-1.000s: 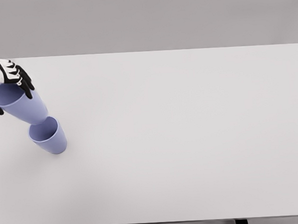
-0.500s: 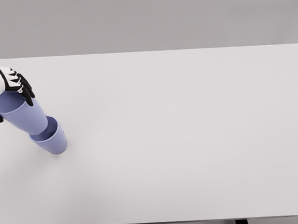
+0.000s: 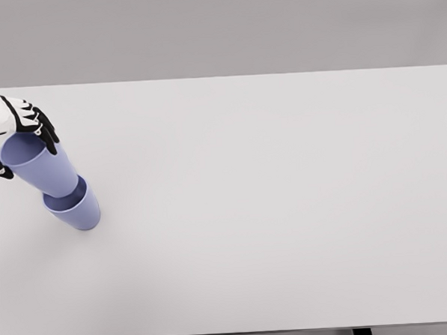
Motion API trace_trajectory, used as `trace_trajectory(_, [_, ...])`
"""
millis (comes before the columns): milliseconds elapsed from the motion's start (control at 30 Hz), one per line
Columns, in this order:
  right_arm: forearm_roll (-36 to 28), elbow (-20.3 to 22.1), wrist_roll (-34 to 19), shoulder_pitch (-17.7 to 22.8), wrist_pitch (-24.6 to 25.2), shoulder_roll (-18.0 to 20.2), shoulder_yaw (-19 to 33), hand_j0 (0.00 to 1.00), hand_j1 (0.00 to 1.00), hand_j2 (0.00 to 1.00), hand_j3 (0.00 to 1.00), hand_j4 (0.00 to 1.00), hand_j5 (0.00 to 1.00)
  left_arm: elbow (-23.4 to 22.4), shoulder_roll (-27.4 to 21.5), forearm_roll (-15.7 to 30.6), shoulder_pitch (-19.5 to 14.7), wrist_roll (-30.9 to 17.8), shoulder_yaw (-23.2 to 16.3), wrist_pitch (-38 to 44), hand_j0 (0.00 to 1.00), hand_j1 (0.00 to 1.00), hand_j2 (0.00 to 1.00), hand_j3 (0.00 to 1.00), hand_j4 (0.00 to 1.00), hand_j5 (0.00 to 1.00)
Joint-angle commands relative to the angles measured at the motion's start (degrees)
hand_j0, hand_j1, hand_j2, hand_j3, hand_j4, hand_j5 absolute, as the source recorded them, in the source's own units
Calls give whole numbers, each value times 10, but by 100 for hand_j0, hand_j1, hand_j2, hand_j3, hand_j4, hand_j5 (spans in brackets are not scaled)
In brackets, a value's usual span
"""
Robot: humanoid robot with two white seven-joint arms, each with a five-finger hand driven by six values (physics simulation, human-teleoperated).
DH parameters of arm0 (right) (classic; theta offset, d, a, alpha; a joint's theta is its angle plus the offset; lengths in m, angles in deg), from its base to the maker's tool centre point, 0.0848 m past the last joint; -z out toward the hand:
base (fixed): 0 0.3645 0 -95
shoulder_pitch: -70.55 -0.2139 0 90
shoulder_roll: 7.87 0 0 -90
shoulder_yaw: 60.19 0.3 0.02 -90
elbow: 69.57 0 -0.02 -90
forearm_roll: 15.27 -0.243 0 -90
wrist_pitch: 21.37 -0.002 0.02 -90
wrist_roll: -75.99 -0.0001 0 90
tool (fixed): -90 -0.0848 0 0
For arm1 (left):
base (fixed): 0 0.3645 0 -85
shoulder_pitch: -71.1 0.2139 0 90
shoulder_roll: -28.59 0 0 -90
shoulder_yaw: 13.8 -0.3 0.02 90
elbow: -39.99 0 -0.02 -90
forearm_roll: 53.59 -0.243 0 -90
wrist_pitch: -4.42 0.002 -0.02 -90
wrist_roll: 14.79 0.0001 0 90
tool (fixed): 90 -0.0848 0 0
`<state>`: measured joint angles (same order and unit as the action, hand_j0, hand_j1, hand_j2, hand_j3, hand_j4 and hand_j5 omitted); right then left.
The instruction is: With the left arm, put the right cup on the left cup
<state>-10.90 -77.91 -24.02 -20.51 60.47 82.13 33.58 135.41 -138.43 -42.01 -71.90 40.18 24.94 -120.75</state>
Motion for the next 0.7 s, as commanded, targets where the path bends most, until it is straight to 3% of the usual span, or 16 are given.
trace_trajectory(0, [0, 0, 0, 0, 0, 0, 0, 100, 100, 100, 100, 100, 100, -4, 3, 0, 0, 0, 0, 2, 59, 59, 59, 59, 59, 59])
trace_trajectory(500, [0, 0, 0, 0, 0, 0, 0, 100, 100, 100, 100, 100, 100, -24, 21, -10, 20, 0, 1, 2, 60, 60, 60, 60, 60, 60])
trace_trajectory(533, [0, 0, 0, 0, 0, 0, 0, 100, 100, 100, 100, 100, 100, -24, 21, -11, 20, 0, 1, 2, 63, 63, 63, 63, 63, 63])
trace_trajectory(567, [0, 0, 0, 0, 0, 0, 0, 100, 100, 100, 100, 100, 100, -24, 21, -11, 19, 0, 2, 2, 93, 93, 93, 93, 93, 93])
trace_trajectory(600, [0, 0, 0, 0, 0, 0, 0, 100, 100, 100, 100, 100, 100, -24, 21, -9, 20, 0, 8, 2, 100, 100, 100, 100, 100, 100])
trace_trajectory(667, [0, 0, 0, 0, 0, 0, 0, 100, 100, 100, 100, 100, 100, -23, 20, -9, 21, 0, 9, 2, 100, 100, 100, 100, 100, 100])
